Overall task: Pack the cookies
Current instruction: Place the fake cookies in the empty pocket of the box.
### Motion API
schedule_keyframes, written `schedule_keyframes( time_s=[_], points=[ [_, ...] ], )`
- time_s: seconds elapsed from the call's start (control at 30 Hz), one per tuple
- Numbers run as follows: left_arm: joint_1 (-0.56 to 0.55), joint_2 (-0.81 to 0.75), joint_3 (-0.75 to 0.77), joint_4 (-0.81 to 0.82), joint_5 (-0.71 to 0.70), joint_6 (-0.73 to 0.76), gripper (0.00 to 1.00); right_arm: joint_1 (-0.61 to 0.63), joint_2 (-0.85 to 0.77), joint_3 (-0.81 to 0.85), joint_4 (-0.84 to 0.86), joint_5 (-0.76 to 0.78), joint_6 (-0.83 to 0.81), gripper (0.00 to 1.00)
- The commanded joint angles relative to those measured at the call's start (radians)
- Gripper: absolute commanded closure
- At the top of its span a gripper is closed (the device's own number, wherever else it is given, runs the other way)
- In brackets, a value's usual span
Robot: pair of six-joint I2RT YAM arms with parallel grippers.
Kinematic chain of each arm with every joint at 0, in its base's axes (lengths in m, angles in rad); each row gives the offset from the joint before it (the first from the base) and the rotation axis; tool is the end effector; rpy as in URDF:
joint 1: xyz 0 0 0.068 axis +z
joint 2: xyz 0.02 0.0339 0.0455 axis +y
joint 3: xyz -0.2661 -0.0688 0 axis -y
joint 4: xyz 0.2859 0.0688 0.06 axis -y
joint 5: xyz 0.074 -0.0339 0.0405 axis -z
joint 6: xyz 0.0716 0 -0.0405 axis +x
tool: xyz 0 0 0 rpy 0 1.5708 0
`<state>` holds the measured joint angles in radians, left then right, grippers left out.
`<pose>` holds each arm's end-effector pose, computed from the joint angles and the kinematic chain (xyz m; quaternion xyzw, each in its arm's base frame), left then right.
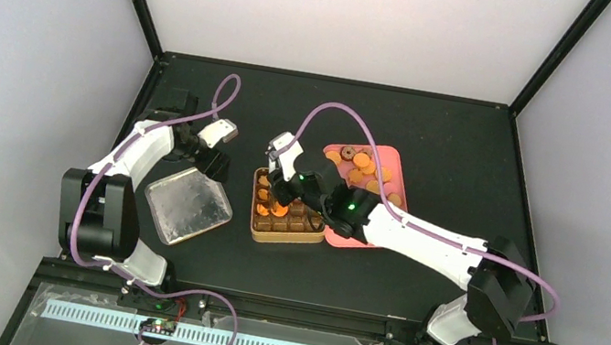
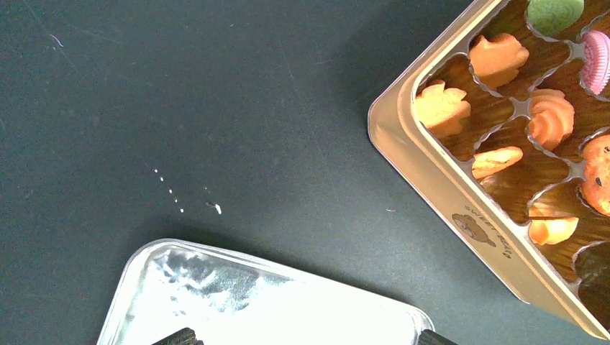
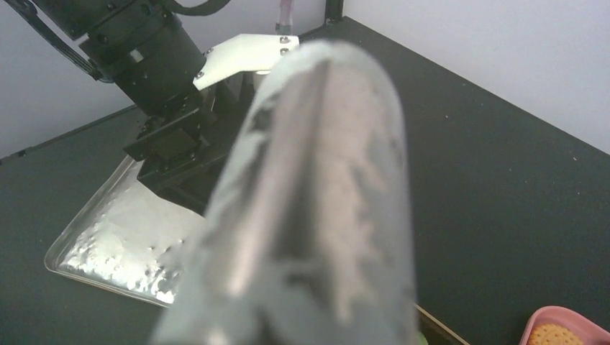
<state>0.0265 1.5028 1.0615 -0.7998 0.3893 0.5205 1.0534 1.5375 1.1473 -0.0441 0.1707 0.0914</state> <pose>0.3321 -0.0184 0.1784 0.2674 0.9307 -0.1402 0.2066 0.2230 0.3673 0.2654 -0.3479 0.7657 0.2300 0.4896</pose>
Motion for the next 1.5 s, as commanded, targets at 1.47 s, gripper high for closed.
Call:
schedule_keyframes(
  time_s=[1.47],
  points=[
    [0.014, -0.021, 0.017, -0.009, 0.029, 0.010, 0.20, -0.010, -0.035, -0.021, 0.030, 0.049, -0.012, 0.67]
  ],
)
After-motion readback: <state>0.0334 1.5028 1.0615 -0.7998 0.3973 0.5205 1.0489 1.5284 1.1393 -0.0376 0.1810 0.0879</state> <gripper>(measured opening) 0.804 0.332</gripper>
